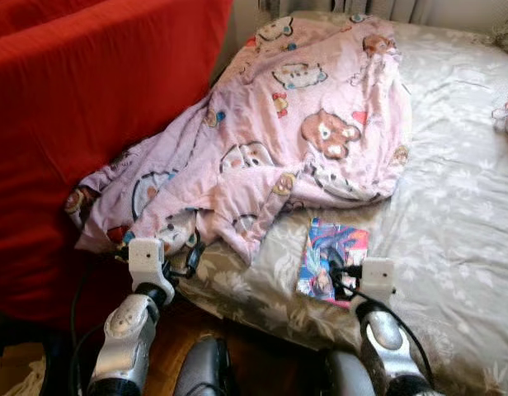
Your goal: Clean up the room
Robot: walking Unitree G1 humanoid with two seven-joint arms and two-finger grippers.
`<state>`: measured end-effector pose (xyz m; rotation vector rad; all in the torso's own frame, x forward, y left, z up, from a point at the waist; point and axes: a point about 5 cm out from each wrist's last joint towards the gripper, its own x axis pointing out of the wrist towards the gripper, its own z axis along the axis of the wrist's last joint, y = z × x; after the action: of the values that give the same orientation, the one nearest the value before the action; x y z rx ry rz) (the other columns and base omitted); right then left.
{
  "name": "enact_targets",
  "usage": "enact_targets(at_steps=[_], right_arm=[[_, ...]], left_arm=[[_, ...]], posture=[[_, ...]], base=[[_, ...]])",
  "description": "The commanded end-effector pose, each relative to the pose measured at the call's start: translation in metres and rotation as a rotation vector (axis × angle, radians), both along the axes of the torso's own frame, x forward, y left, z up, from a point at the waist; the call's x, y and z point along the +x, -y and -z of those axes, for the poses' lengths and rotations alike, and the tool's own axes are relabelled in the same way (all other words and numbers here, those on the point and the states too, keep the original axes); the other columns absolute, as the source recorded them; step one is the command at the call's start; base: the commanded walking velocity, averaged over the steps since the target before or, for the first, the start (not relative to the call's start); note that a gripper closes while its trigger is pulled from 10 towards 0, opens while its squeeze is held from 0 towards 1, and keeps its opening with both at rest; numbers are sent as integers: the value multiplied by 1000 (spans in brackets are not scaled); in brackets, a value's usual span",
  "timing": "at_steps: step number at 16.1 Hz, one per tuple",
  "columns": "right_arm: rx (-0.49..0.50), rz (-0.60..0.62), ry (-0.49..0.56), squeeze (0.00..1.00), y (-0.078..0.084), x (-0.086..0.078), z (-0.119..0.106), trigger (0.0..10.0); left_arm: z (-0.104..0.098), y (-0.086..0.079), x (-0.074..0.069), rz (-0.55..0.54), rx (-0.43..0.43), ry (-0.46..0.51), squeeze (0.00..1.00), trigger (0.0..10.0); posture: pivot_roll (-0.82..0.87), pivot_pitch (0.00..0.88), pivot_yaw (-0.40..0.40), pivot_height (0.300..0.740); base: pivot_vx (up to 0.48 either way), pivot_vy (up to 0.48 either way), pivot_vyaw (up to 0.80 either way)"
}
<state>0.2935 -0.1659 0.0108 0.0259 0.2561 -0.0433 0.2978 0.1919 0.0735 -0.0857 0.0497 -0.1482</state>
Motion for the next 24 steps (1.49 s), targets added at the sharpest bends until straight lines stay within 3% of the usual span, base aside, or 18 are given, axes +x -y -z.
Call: enact_targets(at_steps=[1, 4, 7, 10, 15, 21, 24], right_arm=[[10, 8, -46, 0, -2, -7, 9, 10000], [53, 50, -75, 0, -1, -4, 9, 10000], [158, 120, -78, 0, 5, 3, 5, 10000], [232, 111, -78, 0, 4, 11, -1, 10000], [312, 141, -113, 0, 4, 8, 5, 10000], [362, 109, -105, 0, -8, 9, 4, 10000], [370, 130, -103, 0, -5, 9, 4, 10000]], left_arm=[[6, -7, -6, -16, 11, -21, 0, 10000], [7, -8, -10, -12, 19, -24, 0, 10000], [5, -10, -11, -13, 24, -22, 0, 10000], [6, -11, -14, -10, 28, -26, 0, 10000], [3, -16, -26, -6, 52, -28, 0, 10000], [-12, -22, -44, -18, 59, -23, 0, 10000], [-14, -21, -50, -14, 64, -41, 0, 10000]], posture=[[87, 165, 48, 586], [105, 175, 55, 586], [116, 183, 60, 586], [122, 184, 64, 586], [161, 222, 83, 586], [209, 286, 107, 586], [217, 297, 116, 586]], base=[[0, 0, 0], [0, 0, 0], [0, 0, 0], [0, 0, 0], [0, 0, 0], [0, 0, 0], [0, 0, 0]])
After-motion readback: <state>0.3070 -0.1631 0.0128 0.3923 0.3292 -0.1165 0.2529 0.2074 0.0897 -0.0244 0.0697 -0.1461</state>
